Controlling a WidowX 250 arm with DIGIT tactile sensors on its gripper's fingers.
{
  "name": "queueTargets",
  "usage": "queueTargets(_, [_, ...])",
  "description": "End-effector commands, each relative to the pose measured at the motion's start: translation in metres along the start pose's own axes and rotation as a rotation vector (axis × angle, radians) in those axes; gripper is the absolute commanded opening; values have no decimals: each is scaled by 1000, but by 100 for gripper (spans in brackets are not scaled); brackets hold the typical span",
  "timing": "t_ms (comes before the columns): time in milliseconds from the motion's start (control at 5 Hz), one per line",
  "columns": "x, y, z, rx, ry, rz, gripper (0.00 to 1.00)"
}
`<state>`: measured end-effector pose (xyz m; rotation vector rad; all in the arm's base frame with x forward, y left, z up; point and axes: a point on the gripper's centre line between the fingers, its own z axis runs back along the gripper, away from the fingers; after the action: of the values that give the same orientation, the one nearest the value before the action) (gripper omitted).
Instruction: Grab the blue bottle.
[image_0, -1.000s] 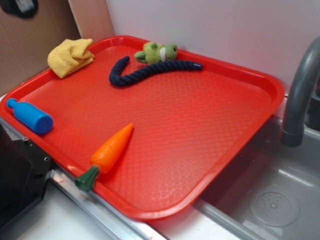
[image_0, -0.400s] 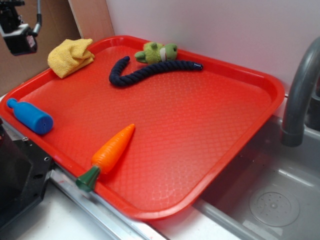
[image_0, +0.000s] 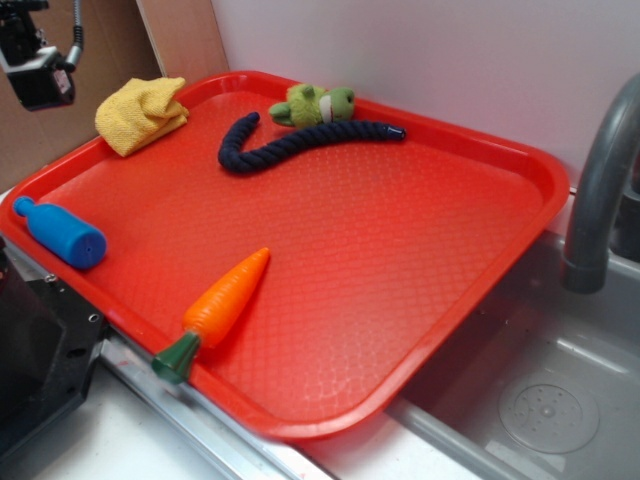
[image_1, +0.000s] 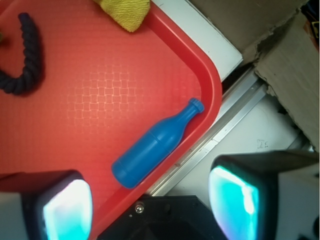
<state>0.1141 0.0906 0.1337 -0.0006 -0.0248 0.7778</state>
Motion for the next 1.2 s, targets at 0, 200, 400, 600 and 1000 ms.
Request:
queueTargets(0, [-14, 5, -76, 48, 11, 101, 100])
queueTargets(200, [0, -2, -98, 63, 10, 102, 100])
queueTargets(400, [1, -14, -118, 82, 37, 44, 100])
queueTargets(600, [-20, -24, -117, 78, 19, -28, 100])
queueTargets(1000, [-13, -45, -91, -38, -2, -504, 0])
